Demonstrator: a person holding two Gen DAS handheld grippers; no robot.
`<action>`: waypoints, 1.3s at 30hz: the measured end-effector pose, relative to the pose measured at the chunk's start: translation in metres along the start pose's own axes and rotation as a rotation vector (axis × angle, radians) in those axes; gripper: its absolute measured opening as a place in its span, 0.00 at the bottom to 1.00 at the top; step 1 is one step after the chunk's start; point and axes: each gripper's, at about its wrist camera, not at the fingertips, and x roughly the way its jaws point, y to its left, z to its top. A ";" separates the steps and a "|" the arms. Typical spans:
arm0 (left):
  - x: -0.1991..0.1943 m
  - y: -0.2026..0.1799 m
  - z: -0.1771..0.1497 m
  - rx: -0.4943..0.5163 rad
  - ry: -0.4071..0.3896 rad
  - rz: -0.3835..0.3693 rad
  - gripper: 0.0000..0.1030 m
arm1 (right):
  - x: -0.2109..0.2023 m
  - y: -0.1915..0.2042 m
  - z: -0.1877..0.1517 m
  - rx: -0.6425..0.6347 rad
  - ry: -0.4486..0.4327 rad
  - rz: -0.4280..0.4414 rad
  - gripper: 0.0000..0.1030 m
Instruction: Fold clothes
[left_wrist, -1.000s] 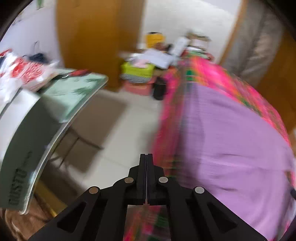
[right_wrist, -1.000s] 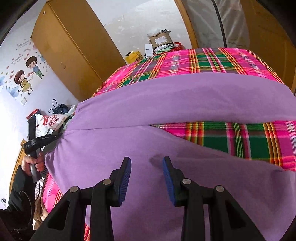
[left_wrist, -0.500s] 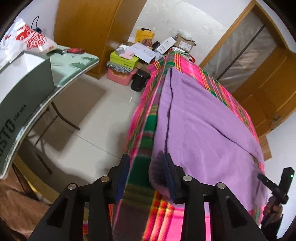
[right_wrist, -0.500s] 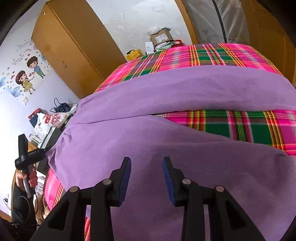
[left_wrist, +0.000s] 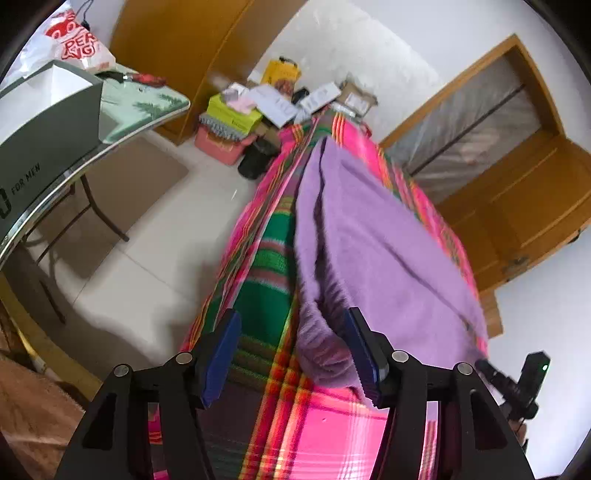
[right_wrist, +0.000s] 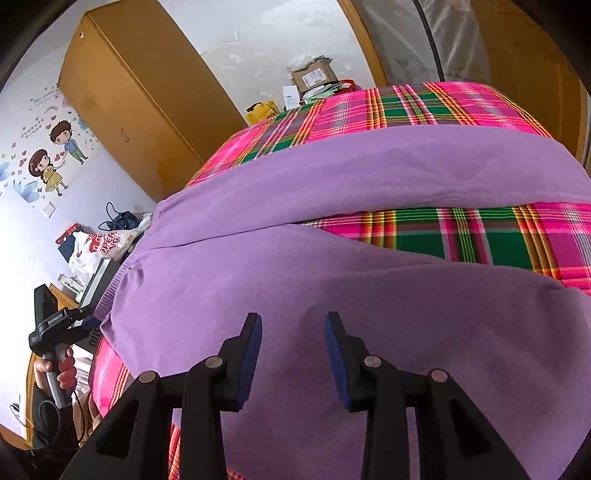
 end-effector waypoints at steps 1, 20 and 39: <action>-0.002 0.000 0.000 -0.002 -0.011 -0.011 0.66 | -0.001 0.000 -0.001 0.001 -0.002 0.000 0.35; 0.008 -0.008 -0.013 0.012 -0.075 0.113 0.11 | -0.016 -0.014 -0.011 0.047 -0.029 -0.014 0.35; -0.034 -0.021 -0.005 0.043 -0.200 0.319 0.16 | -0.088 -0.091 -0.043 0.176 -0.154 -0.196 0.35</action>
